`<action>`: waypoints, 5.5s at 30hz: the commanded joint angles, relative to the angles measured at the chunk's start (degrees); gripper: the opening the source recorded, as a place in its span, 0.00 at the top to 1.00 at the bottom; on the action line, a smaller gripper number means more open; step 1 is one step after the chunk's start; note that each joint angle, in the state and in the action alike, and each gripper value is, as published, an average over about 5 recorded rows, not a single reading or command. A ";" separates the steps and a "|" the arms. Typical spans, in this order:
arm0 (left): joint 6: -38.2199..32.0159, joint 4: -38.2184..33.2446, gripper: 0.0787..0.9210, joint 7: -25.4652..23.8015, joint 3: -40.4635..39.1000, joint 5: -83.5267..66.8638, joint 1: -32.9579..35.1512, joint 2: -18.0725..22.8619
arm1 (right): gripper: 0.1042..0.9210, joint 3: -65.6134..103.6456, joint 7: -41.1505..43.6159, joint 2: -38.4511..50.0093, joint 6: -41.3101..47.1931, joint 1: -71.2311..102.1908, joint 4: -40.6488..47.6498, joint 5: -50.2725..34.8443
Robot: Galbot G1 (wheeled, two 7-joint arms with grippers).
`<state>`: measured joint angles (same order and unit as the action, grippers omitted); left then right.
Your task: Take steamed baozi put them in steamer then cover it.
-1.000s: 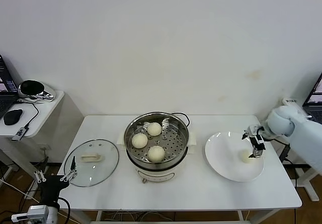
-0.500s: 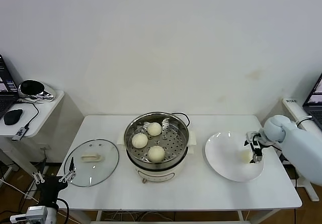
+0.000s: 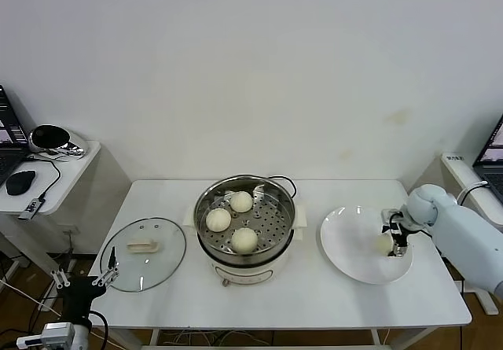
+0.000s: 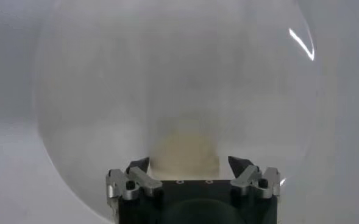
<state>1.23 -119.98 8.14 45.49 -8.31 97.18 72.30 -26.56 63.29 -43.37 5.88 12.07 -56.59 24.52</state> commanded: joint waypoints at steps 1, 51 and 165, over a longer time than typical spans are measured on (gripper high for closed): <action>-0.09 0.01 0.12 0.01 -0.03 0.04 0.02 0.02 | 0.31 0.34 0.25 -0.67 -0.13 0.16 0.77 0.62; -0.18 1.07 0.12 -0.01 -0.52 -0.79 -1.75 0.05 | 0.37 -48.95 -21.20 -26.11 35.90 -40.65 -20.27 -59.15; -10.83 45.20 0.12 5.78 -18.89 73.31 -30.24 -14.82 | 0.12 84.89 -62.35 -42.83 -23.83 80.29 -51.95 -27.52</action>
<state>-9.36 -81.14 13.88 30.24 63.91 73.66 57.89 57.28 1.33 -85.40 -17.63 91.65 -108.59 -3.31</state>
